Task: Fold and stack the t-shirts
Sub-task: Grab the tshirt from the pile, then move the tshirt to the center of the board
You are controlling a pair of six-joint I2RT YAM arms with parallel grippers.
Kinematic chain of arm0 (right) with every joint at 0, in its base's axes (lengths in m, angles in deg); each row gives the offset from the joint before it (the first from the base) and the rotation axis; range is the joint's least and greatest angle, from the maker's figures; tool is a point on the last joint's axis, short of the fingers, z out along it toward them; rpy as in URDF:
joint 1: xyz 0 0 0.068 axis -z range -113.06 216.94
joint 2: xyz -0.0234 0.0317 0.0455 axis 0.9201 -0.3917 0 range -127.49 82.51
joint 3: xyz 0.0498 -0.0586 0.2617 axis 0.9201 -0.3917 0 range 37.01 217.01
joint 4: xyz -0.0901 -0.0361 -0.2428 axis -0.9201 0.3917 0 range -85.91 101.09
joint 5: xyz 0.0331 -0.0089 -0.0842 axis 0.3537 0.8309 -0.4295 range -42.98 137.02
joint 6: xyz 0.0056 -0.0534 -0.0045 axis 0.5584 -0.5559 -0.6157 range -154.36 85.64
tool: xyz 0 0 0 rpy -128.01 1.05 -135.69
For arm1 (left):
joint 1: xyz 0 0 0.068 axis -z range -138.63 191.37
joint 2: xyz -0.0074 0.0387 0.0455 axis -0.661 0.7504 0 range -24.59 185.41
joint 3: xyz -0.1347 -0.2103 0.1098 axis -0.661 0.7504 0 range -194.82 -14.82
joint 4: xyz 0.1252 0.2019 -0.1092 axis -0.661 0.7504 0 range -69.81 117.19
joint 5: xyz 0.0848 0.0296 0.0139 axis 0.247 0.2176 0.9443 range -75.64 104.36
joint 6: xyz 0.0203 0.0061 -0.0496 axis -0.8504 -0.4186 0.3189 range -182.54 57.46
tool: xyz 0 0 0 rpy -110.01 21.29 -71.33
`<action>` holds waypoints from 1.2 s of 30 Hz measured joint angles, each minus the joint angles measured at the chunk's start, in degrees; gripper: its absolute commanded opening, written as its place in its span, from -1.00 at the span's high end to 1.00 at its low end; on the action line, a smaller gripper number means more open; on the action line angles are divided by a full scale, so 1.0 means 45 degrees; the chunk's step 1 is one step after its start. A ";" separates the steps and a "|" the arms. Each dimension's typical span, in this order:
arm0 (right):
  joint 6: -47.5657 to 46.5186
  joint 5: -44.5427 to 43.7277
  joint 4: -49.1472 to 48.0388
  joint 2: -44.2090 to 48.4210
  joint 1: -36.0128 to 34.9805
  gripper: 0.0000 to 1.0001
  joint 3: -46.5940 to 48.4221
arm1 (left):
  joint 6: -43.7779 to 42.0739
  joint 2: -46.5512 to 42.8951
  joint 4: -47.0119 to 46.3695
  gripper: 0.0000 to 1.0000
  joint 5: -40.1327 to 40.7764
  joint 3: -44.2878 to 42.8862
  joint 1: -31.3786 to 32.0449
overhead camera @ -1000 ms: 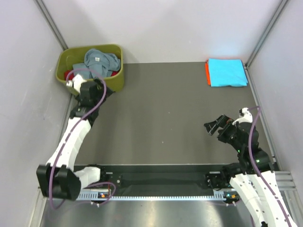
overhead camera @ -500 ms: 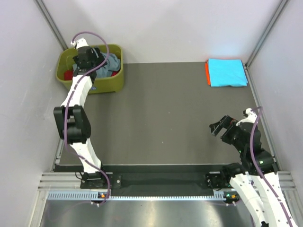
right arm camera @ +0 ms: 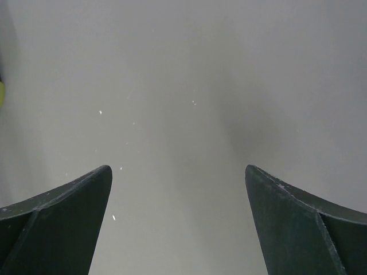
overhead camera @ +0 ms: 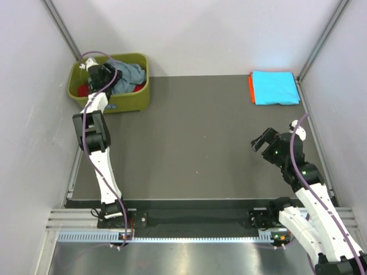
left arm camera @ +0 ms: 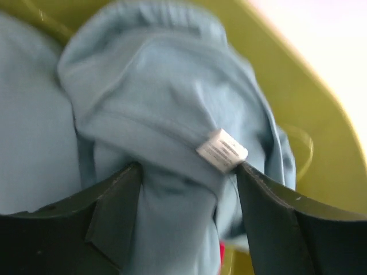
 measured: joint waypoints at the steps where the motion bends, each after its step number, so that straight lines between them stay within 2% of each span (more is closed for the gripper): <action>1: 0.0112 -0.0019 -0.0121 -0.0228 0.0000 -0.99 0.0000 | 0.0243 0.0364 0.0029 -0.29 -0.0063 -0.0486 -0.0058; 2: 0.0214 -0.0029 -0.0238 -0.0471 0.0000 -0.99 0.0000 | 0.0534 0.0816 0.0005 0.02 -0.0117 -0.1146 -0.0131; 4: 0.0461 -0.0039 -0.0452 -0.0918 0.0000 -0.99 0.0000 | 0.1010 0.1345 -0.0053 0.30 -0.0238 -0.1953 -0.0175; 5: 0.0573 -0.0034 -0.0573 -0.1059 0.0000 -0.99 0.0000 | 0.1161 0.1540 -0.0146 0.52 -0.0369 -0.2244 -0.0180; 7: 0.0753 -0.0029 -0.0874 -0.1263 0.0005 -1.00 -0.0005 | 0.1715 0.1783 -0.0457 0.84 -0.0665 -0.2652 -0.0175; 9: 0.0840 0.0005 -0.1156 -0.1433 0.0005 -0.99 -0.0005 | 0.2210 0.1826 -0.0617 1.00 -0.0962 -0.2861 -0.0146; 16: 0.0330 0.0296 -0.1515 -0.1967 0.0029 -0.99 0.0015 | 0.3672 0.1511 -0.1277 1.00 -0.1617 -0.3089 0.0155; 22: -0.0709 0.0631 -0.1384 -0.1972 0.0083 -0.99 0.0204 | 0.4469 0.0160 -0.1263 1.00 -0.2001 -0.3089 0.0758; 30: -0.1224 0.1554 -0.0777 -0.1457 0.0160 -0.99 0.0355 | 0.3157 -0.4299 -0.0083 1.00 -0.3405 -0.2948 0.2239; 33: -0.1671 0.2526 -0.0753 -0.1326 0.0194 -0.99 0.0466 | 0.2676 -0.6912 -0.0058 1.00 -0.3939 -0.1525 0.2987; 34: -0.1797 0.2885 -0.0758 -0.1316 0.0204 -0.99 0.0520 | 0.2560 -0.7805 -0.0063 0.92 -0.4061 -0.0884 0.3230; 35: -0.1914 0.3254 -0.0826 -0.1316 0.0219 -0.99 0.0539 | 0.2297 -0.8840 0.0024 0.70 -0.4201 -0.0121 0.3546; 36: -0.1987 0.3580 -0.0855 -0.1336 0.0228 -0.99 0.0554 | 0.2001 -0.9646 0.0146 0.20 -0.4308 0.0476 0.3847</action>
